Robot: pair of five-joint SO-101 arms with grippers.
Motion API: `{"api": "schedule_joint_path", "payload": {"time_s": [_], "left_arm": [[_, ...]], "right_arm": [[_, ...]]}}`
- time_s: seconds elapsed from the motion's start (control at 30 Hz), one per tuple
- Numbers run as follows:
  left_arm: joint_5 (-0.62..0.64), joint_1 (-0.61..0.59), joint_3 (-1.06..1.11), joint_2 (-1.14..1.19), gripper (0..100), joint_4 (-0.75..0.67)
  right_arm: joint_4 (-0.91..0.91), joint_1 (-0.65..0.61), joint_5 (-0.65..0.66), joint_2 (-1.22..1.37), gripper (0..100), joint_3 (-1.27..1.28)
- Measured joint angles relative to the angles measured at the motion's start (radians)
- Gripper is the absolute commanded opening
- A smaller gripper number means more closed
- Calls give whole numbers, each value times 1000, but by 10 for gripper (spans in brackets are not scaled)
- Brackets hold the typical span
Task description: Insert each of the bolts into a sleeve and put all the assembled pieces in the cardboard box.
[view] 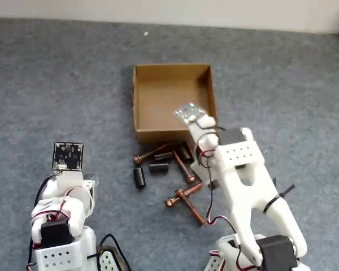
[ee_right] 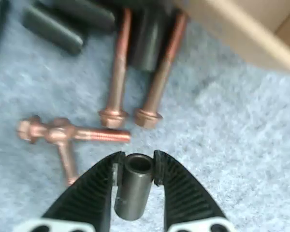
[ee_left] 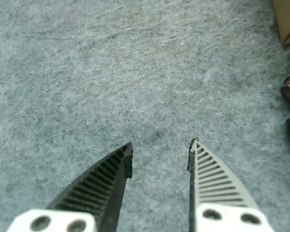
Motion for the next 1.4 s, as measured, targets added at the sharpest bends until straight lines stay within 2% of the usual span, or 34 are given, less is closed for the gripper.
{"api": "schedule_joint_path", "payload": {"time_s": [0.17,0.37,0.43,0.8,0.97,1.27,1.4], "left_arm": [[0,0,0,0,207,0],[0,0,0,0,207,0],[0,0,0,0,207,0],[0,0,0,0,207,0],[0,0,0,0,207,0],[0,0,0,0,207,0],[0,0,2,0,207,0]], "right_arm": [[-164,81,58,-6,15,144],[-247,123,77,-6,214,207],[-247,118,60,-6,238,209],[-256,123,-29,-25,238,293],[-376,126,-31,-28,233,374],[-457,137,-31,-48,15,411],[-479,138,-32,-46,5,411]]}}
